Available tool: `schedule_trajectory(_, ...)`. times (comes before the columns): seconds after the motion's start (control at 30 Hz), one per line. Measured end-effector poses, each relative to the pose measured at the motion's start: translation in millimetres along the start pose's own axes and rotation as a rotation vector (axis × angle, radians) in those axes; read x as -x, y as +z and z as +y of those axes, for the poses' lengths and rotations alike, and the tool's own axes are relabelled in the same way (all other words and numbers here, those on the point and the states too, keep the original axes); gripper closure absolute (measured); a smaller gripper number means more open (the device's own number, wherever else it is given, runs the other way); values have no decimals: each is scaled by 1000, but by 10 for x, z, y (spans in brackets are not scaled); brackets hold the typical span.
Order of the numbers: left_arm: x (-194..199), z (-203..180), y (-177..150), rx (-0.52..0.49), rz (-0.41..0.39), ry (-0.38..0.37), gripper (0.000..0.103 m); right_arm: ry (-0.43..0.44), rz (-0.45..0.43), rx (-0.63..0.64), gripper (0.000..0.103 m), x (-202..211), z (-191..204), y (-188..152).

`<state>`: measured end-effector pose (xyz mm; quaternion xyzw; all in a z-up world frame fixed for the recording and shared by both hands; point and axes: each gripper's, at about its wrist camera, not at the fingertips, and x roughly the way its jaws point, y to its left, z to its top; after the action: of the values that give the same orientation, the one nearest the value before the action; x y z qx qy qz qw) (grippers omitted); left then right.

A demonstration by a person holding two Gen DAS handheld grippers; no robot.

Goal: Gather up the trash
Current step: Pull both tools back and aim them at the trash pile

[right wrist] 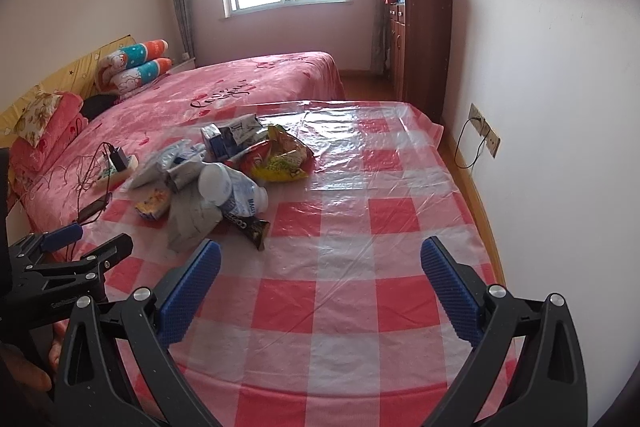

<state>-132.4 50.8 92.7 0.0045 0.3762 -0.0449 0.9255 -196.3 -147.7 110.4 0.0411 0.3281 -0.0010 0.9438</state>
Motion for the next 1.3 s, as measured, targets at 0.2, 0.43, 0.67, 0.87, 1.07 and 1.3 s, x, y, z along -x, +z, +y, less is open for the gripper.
schedule_trajectory(0.2, 229, 31, 17, -9, -31, 15, 4, 25, 15, 43, 4, 120, 146, 7)
schedule_trajectory(0.43, 407, 49, 40, -25, -79, 25, 4, 39, 1, 60, 4, 238, 256, 24)
schedule_trajectory(0.67, 473, 56, 46, -26, -91, 11, 4, 34, -9, 64, 4, 289, 283, 52)
schedule_trajectory(0.87, 442, 67, 33, -24, -83, 5, 4, 36, -4, 67, 4, 277, 297, 52)
schedule_trajectory(1.07, 338, 137, 8, -9, -55, 3, 4, 69, 15, 67, 4, 168, 320, 42)
schedule_trajectory(1.3, 117, 199, -49, -3, -3, 8, 4, 108, 59, 67, 4, -101, 330, -15)
